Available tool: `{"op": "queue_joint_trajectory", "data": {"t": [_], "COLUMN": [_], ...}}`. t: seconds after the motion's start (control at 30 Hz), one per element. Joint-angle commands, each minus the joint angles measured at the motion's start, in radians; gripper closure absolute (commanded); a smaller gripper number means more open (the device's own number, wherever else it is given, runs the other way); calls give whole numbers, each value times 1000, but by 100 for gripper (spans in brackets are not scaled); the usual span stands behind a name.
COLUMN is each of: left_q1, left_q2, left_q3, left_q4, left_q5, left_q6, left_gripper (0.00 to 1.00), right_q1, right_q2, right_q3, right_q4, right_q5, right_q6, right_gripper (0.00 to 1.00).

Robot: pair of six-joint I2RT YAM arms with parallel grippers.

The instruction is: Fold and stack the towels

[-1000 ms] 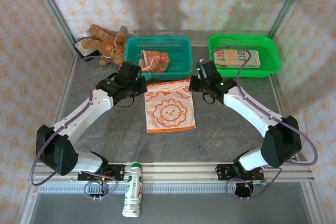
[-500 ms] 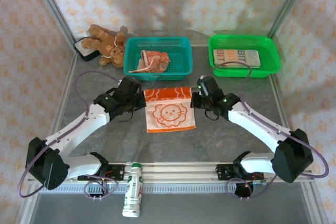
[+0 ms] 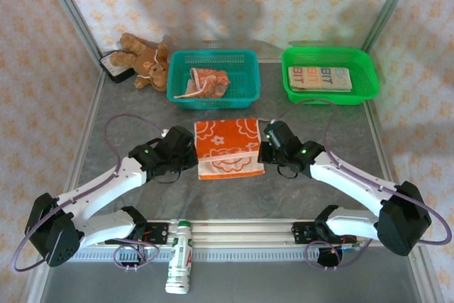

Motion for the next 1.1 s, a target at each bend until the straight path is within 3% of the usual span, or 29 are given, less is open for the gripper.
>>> {"op": "queue_joint_trajectory", "data": {"t": [0.0,1.07], "left_q1": [-16,-127], "left_q2": [-16,178], "left_q3": [-41,-135], "left_q4": [-7,134], "left_q5": [-43,-29], "left_q6": [-56,-118], "left_gripper": [100,100], "right_q1": [0,18], "right_q2": [-17,190], "right_q3": [-30,-108], "right_q4": [-30,-43], "right_q5": [47,-9], "right_q6": [36,72], "right_gripper": [99,95]}}
